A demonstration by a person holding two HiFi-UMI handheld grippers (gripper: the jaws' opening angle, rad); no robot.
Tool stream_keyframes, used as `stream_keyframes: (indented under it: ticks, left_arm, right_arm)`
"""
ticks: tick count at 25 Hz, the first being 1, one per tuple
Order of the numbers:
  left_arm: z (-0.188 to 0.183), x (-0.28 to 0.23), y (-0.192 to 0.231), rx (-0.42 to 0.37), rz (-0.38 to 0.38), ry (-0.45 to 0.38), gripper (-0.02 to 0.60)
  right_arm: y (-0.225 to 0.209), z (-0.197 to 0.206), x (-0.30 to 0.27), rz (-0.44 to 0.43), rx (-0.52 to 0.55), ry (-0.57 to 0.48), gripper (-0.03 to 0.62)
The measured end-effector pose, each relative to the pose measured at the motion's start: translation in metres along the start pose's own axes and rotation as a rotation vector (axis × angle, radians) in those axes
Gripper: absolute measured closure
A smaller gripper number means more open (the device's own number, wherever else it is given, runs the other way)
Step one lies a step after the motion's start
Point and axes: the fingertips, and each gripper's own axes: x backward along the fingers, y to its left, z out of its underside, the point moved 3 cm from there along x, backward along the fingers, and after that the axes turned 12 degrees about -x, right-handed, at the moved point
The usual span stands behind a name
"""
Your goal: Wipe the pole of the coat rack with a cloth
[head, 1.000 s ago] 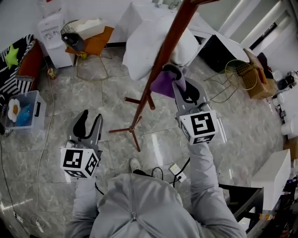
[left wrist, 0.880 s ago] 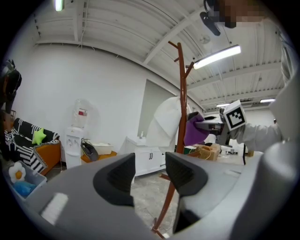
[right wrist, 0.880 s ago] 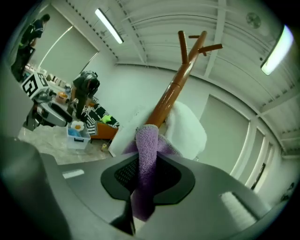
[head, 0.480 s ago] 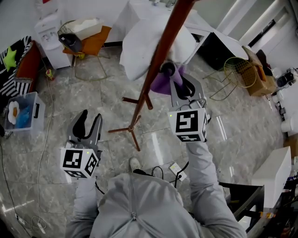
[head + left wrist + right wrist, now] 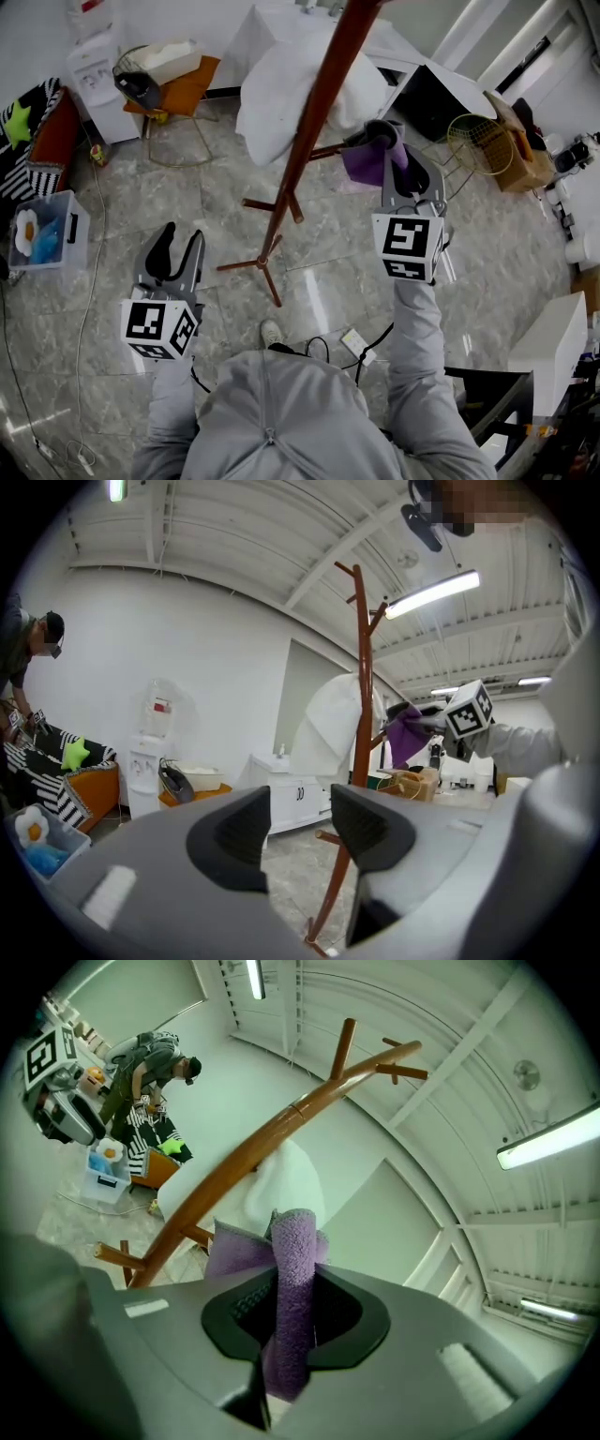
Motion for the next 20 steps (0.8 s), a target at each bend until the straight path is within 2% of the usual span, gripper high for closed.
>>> stream_keyframes:
  ticks: [11,16,20]
  left_arm:
    - [-0.003,-0.002,-0.003,-0.006,0.013,-0.002,0.367]
    - [-0.003,-0.002,-0.006,-0.010,0.025,0.000,0.367]
    - [-0.003,-0.001,-0.007,-0.018,0.030,-0.002,0.367]
  right_arm:
    - [-0.046,0.020,0.021,0.114,-0.021,0.040,0.540]
    - [-0.046,0.036,0.034,0.114,-0.027,0.072,0.540]
    - [-0.032,0.051,0.043,0.080,-0.033,0.095,0.540]
